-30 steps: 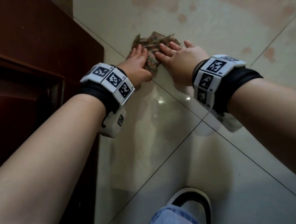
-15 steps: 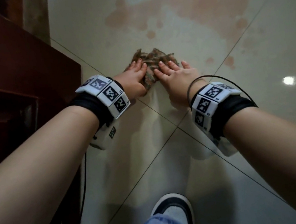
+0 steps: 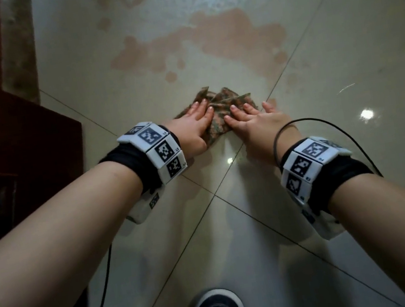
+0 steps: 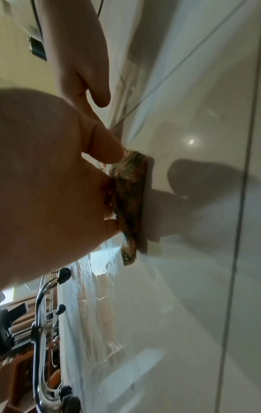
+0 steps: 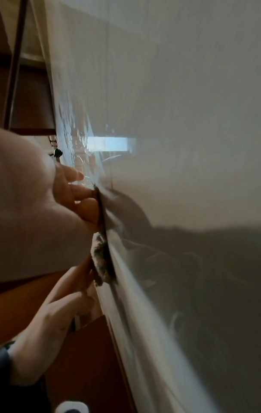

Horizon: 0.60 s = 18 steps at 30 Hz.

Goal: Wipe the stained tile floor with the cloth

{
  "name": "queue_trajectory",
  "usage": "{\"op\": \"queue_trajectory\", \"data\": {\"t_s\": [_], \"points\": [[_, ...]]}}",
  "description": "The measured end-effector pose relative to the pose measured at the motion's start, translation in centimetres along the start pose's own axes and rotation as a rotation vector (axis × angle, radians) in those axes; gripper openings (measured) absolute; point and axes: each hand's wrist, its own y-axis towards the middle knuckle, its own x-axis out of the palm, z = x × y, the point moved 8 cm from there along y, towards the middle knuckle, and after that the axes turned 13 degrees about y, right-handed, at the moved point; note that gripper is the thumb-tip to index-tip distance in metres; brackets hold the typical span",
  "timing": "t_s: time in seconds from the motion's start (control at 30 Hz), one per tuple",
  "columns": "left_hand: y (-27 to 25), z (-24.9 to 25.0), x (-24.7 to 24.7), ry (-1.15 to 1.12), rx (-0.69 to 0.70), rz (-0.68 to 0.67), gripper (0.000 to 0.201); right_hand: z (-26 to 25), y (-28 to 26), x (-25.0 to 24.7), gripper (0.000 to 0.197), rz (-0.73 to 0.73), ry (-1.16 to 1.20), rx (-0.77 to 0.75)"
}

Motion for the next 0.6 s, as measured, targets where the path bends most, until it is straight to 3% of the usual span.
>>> {"op": "queue_trajectory", "data": {"t_s": [0.6], "points": [[3.2, 7.3, -5.5, 0.093, 0.106, 0.113, 0.084, 8.1, -3.0, -1.6, 0.072, 0.053, 0.065, 0.174]]}}
